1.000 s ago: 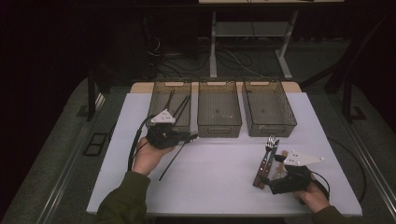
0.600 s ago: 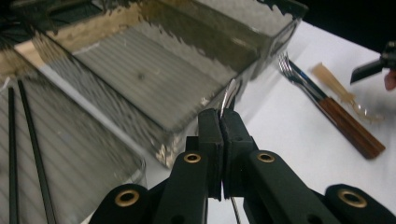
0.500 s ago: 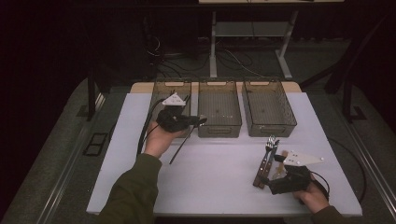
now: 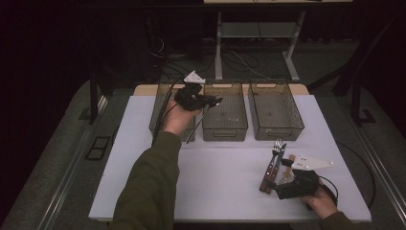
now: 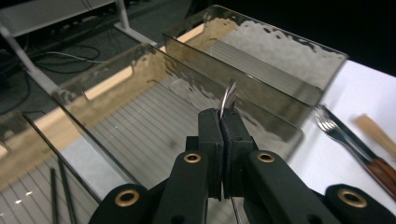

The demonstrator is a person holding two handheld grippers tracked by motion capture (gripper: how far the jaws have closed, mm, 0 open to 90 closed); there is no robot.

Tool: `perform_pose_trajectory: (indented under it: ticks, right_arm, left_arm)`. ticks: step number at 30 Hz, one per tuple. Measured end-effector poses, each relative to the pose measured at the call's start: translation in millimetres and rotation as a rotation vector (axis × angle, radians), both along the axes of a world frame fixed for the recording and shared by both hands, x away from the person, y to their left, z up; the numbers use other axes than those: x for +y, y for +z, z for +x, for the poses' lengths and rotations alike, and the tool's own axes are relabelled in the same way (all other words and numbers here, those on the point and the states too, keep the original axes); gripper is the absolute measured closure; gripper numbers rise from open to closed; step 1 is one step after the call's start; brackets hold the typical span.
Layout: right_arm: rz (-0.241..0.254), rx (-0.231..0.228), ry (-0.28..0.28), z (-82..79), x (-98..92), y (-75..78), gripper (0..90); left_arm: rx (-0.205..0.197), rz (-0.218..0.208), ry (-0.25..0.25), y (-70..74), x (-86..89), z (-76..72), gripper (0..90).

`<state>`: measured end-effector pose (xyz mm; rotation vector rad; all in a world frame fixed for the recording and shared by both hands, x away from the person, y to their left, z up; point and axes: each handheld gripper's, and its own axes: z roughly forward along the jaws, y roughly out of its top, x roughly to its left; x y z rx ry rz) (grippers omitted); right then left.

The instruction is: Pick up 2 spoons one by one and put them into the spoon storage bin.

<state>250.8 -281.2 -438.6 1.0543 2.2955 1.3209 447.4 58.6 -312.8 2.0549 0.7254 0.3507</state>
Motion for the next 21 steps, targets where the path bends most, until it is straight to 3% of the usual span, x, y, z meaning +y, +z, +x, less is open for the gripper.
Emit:
perform_pose_trajectory:
  ticks: [4,8,13,21]
  right_arm:
    - [0.014,-0.002,-0.001,-0.5,-1.1,1.5,0.6]
    - [0.023,0.0,0.003,-0.4,-2.2,2.0,0.6]
    - [0.031,-0.002,0.005,-0.3,-2.6,2.5,0.6]
    - [0.038,-0.002,0.014,-0.5,-2.4,3.1,0.6]
  left_arm:
    - [-0.011,0.028,0.008,3.3,-10.4,14.6,89.0]
    - [-0.02,0.025,0.033,3.9,-19.7,28.1,89.1]
    - [-0.014,0.051,0.061,0.1,-30.7,45.9,89.0]
    - [-0.002,0.069,0.091,-11.9,-46.2,60.5,89.1]
